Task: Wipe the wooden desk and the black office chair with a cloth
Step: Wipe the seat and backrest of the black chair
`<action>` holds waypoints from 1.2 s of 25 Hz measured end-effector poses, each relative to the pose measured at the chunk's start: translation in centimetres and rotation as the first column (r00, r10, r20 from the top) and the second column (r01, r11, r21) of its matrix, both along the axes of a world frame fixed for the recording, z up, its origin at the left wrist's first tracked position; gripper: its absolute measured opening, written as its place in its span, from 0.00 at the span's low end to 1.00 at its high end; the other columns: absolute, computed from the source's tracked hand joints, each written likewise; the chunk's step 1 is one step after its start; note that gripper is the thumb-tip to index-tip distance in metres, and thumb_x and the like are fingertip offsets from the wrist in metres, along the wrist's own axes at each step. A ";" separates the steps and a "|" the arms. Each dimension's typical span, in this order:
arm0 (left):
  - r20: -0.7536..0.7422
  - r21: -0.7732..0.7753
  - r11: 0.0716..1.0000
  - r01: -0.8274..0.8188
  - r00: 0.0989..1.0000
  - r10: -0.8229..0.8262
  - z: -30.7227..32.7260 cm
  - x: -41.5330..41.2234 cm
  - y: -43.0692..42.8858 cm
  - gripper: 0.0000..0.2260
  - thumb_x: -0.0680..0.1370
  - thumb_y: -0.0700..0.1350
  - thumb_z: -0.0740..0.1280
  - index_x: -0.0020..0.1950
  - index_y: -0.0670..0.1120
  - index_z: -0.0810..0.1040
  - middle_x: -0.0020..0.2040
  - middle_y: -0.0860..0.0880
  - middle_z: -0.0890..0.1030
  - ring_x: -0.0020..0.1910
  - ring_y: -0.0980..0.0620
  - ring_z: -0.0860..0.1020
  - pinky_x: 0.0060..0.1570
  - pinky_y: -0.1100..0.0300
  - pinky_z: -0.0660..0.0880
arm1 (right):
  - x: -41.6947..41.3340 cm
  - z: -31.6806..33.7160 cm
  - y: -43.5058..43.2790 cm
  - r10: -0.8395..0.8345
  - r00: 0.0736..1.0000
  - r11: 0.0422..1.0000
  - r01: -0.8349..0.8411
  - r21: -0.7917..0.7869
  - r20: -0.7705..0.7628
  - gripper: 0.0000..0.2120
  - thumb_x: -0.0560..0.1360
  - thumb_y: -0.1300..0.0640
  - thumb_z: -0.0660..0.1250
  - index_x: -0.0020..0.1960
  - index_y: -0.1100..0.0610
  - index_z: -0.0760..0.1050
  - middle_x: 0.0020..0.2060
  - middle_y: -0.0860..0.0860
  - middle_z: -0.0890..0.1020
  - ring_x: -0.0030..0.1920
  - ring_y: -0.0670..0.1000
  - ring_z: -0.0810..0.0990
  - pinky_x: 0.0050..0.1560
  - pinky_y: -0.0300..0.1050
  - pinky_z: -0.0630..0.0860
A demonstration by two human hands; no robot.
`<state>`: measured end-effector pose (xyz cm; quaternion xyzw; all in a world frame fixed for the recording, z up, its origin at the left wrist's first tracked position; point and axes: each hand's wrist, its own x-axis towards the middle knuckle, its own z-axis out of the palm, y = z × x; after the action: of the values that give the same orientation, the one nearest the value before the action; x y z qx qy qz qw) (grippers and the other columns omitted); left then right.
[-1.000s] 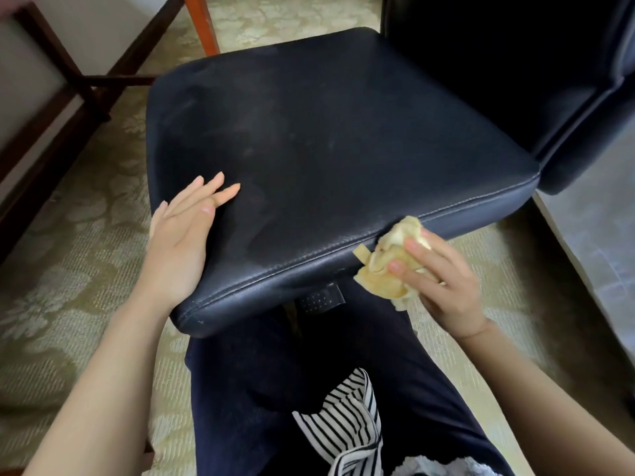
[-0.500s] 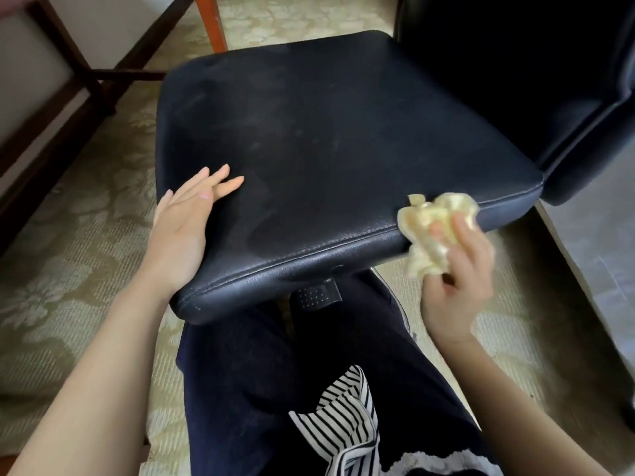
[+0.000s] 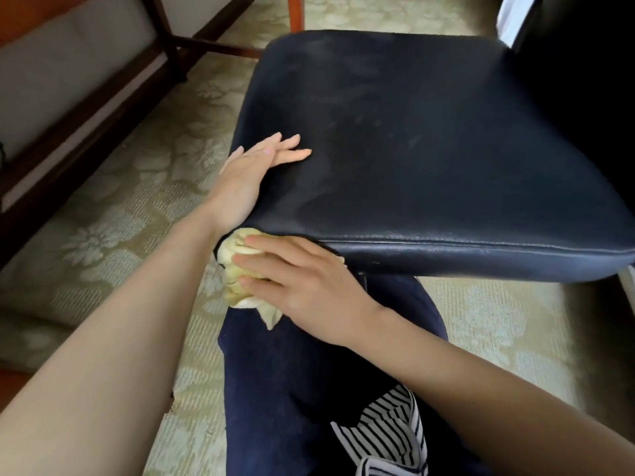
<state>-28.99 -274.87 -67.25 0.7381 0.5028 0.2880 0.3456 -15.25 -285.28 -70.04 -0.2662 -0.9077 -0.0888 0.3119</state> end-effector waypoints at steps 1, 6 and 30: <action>0.007 -0.004 1.000 0.002 1.000 -0.002 0.2 -0.1 0.1 0.23 0.85 0.43 0.40 0.62 0.62 0.71 0.72 0.59 0.67 0.72 0.68 0.55 0.72 0.62 0.41 | 0.5 0.2 0.1 0.004 1.000 0.999 -0.004 -0.035 0.004 0.08 0.75 0.65 0.65 0.45 0.59 0.83 0.54 0.52 0.83 0.61 0.56 0.77 0.59 0.48 0.73; -0.145 0.164 0.986 0.017 0.989 0.007 -0.4 -1.3 0.2 0.20 0.81 0.45 0.44 0.67 0.60 0.65 0.73 0.59 0.63 0.73 0.64 0.56 0.73 0.62 0.47 | 6.5 1.5 -0.4 -0.124 0.986 0.961 0.092 -0.263 -0.111 0.15 0.73 0.68 0.64 0.54 0.56 0.82 0.60 0.52 0.78 0.62 0.56 0.76 0.59 0.49 0.74; 0.100 0.083 0.951 -0.298 0.952 0.290 -1.1 -3.0 2.9 0.18 0.84 0.49 0.51 0.72 0.52 0.68 0.74 0.55 0.64 0.70 0.64 0.59 0.67 0.77 0.50 | 3.2 6.5 20.4 -0.316 0.931 0.795 0.366 -0.484 0.184 0.15 0.74 0.65 0.59 0.58 0.58 0.77 0.57 0.53 0.79 0.58 0.57 0.76 0.55 0.50 0.72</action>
<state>-32.03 -272.01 -68.38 0.6577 0.5772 0.3921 0.2838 -12.04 -264.91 -63.49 -0.4938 -0.8490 0.0876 0.1663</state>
